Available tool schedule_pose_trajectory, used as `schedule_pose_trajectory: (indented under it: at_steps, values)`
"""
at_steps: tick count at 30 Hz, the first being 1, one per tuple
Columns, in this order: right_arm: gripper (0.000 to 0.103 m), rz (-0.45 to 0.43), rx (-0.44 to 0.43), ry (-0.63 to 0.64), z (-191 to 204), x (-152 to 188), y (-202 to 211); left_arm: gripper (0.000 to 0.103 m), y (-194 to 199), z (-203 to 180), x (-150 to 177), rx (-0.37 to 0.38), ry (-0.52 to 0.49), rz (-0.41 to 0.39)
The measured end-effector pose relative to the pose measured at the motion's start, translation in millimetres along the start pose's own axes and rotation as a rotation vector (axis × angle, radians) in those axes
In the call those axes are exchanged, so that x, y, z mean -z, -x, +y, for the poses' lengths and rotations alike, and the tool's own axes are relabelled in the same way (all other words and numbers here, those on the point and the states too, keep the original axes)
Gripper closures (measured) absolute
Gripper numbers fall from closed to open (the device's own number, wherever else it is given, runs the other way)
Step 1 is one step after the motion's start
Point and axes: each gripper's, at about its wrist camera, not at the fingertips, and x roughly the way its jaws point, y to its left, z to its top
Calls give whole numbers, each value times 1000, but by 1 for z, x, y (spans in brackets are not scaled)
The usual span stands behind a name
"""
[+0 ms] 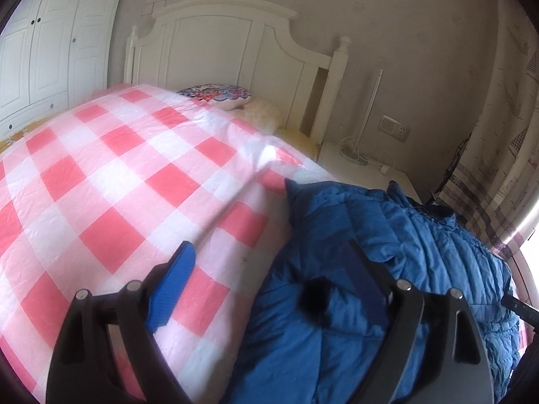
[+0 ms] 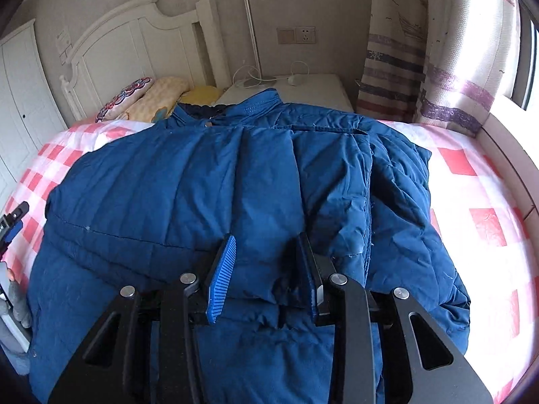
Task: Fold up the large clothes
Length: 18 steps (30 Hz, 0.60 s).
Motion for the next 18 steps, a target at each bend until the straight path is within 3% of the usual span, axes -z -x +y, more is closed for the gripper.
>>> schedule_pose_trajectory:
  at_steps: [3, 5, 7, 12, 14, 18]
  values:
    - [73, -103, 30, 30, -4, -20, 29, 7, 2, -37, -38, 82, -46, 17]
    - [73, -147, 57, 23, -5, -37, 36, 2, -16, -68, -58, 117, -86, 73]
    - [73, -142, 73, 21, -4, -52, 26, 2, -46, -97, -65, 53, -141, 118]
    - [73, 9, 98, 63, -3, -52, -34, 2, -132, -112, -28, -49, -205, 300]
    - [72, 4, 86, 94, -6, -37, -46, 1, -144, -110, -6, -62, -268, 273]
    - [72, 29, 50, 83, -11, -40, -43, 1, -144, -106, -8, -60, -262, 275]
